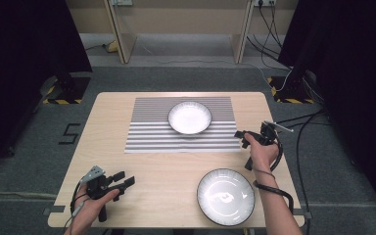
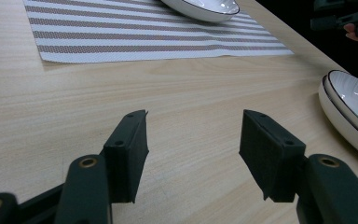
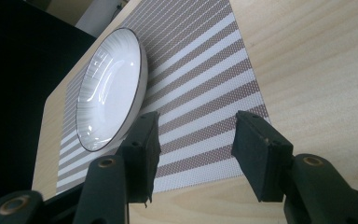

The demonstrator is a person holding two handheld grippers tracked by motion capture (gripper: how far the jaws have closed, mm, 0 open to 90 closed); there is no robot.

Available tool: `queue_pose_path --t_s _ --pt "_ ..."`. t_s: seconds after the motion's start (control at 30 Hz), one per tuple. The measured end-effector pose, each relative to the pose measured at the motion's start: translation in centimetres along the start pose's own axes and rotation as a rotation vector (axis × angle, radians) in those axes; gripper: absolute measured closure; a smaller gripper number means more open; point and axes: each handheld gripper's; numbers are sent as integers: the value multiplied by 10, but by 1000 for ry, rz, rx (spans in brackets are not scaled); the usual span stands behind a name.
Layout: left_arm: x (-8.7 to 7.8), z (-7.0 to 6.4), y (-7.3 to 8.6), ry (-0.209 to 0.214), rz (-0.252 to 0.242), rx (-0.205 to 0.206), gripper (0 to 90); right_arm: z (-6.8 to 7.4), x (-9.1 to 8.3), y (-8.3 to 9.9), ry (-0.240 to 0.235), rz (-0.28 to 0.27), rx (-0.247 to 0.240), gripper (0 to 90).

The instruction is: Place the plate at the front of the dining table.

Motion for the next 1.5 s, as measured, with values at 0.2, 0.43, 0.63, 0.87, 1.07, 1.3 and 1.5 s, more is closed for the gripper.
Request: queue_pose_path --t_s 0.2,0.43,0.63,0.87,1.07,1.3,1.5 --pt "0 -1 0 -1 0 1 412 -8 -6 2 3 -12 -7 499" --pt "0 -1 -1 1 -1 2 412 -14 -14 4 4 -20 -13 493" --pt "0 -1 -1 1 -1 3 412 -21 -22 5 5 -31 -5 491" --pt "1 -2 -1 2 -1 4 412 -29 -29 8 7 -35 1 489" --pt "1 -3 -1 3 1 6 412 -39 -37 13 10 -38 -4 483" --pt "1 -4 -1 6 5 10 412 -49 -44 17 12 -43 1 481" --pt "1 -5 -1 5 4 10 412 -54 -51 20 10 -48 -3 480"
Point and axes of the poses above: each handheld gripper's, and its own axes: x roughly forward along the jaws, y roughly out of its underside, z roughly to its left, and after that the axes turned 15 degrees about x, right-handed
